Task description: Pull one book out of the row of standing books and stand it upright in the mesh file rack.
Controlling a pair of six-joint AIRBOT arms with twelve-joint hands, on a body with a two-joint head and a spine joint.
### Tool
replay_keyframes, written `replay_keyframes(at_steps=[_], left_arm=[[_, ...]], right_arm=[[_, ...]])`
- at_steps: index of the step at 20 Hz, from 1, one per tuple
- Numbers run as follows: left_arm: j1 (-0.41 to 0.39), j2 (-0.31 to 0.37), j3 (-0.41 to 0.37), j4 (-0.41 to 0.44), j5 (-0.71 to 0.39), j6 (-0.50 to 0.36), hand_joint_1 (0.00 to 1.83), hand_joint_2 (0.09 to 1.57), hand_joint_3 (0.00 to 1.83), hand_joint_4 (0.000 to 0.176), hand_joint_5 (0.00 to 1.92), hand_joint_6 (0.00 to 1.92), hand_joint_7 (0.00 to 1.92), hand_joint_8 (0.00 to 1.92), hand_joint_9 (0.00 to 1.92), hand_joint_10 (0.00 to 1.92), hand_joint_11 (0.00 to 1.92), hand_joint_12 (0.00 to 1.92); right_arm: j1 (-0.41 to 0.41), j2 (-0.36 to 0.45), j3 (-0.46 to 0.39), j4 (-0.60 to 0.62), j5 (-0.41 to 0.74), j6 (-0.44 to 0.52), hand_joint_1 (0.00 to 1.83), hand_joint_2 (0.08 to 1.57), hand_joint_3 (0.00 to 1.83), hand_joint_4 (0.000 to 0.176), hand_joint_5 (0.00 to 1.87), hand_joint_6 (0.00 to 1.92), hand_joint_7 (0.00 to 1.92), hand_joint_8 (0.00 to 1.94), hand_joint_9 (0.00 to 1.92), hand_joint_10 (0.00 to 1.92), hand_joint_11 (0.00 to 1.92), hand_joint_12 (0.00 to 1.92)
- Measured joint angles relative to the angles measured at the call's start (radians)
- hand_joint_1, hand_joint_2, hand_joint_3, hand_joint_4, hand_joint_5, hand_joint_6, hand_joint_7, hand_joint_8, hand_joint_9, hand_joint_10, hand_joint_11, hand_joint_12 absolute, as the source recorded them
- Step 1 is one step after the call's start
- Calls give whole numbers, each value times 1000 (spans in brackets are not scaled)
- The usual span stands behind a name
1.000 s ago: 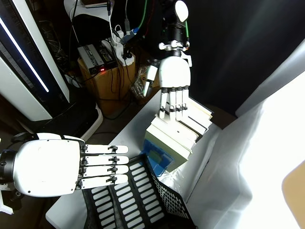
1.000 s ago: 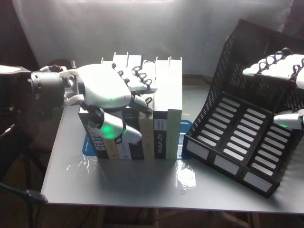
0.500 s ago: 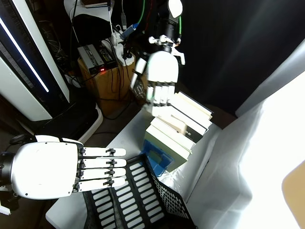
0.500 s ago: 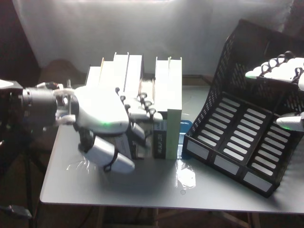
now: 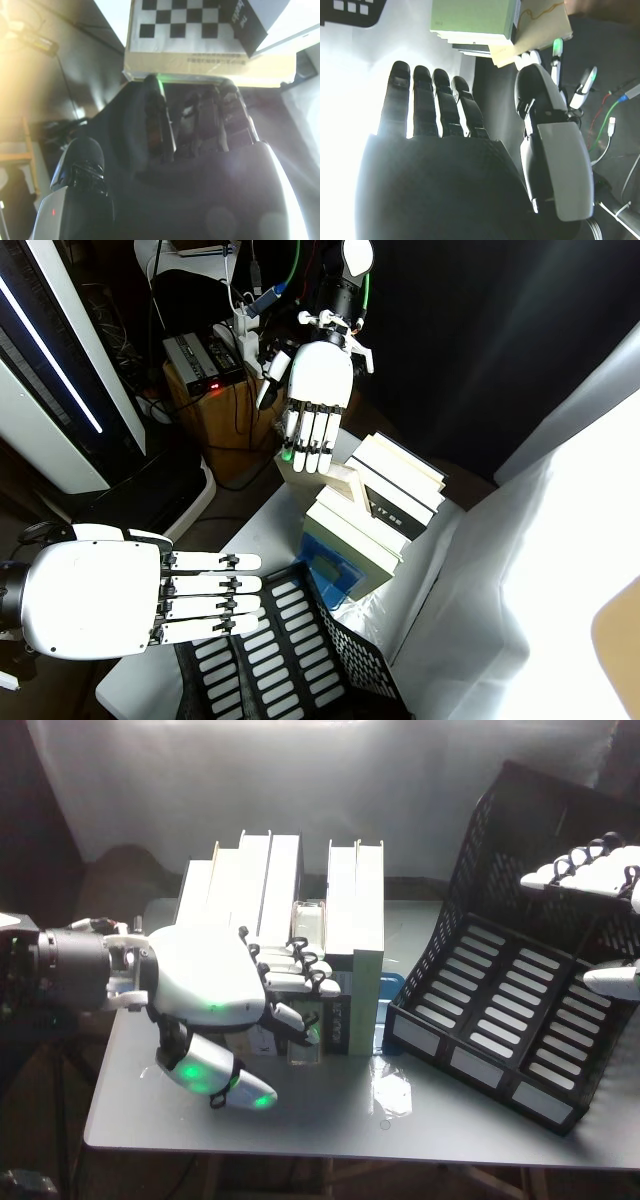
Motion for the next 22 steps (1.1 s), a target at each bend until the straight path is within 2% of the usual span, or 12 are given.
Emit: replay_keyframes(at_steps=[1,3,10,12,13,15,16,17,20,21,22], left_arm=[[6,2,-6,-3,-6,1,0,1233,0,5,505,36,0,0,0,0,0,0],[27,12,-18,-34,-18,3,0,1190,0,3,529,4,0,0,0,0,0,0],[54,34,-39,-93,-48,3,0,1235,12,0,522,8,0,0,0,0,0,0],[50,38,-44,-124,-50,0,0,1261,18,0,402,0,0,0,0,0,0,0],[50,44,-54,-142,-50,0,0,1261,18,0,402,0,0,0,0,0,0,0],[51,73,-85,-205,-53,-5,0,1295,27,0,276,0,0,0,0,0,0,0],[51,83,-93,-228,-56,-5,0,1295,27,0,276,0,0,0,0,0,0,0],[51,100,-105,-285,-64,-5,0,1303,26,0,186,0,0,0,0,0,0,0],[48,138,-133,-385,-100,-5,0,1342,35,0,173,10,0,0,0,0,0,0],[47,152,-144,-418,-117,-5,0,1351,36,3,165,7,0,0,0,0,0,0],[44,162,-149,-456,-137,-5,0,1364,37,17,143,1,0,0,0,0,0,0]], right_arm=[[0,0,0,0,0,0,561,1342,1,0,0,0,0,0,0,0,0,0],[-2,0,0,0,0,0,598,1345,1,0,0,0,0,0,0,0,0,0],[-4,0,0,3,0,1,565,1341,0,0,0,0,0,0,0,0,0,0],[-7,0,0,2,-1,2,543,1341,0,0,0,0,0,0,0,0,0,0],[-7,0,0,2,0,2,543,1341,0,0,0,0,0,0,0,0,0,0],[-7,0,0,3,0,2,583,1323,0,0,0,0,0,0,0,0,0,0],[-7,0,0,3,0,2,583,1323,0,0,0,0,0,0,0,0,0,0],[-7,0,-1,3,0,2,610,1323,0,0,0,0,0,0,0,0,0,0],[-7,8,-14,-2,7,2,604,1326,0,0,0,0,0,0,0,0,0,0],[-7,11,-19,-8,11,2,590,1324,0,0,0,0,0,0,0,0,0,0],[-7,19,-30,-23,12,3,552,1324,0,0,0,0,0,0,0,0,0,0]])
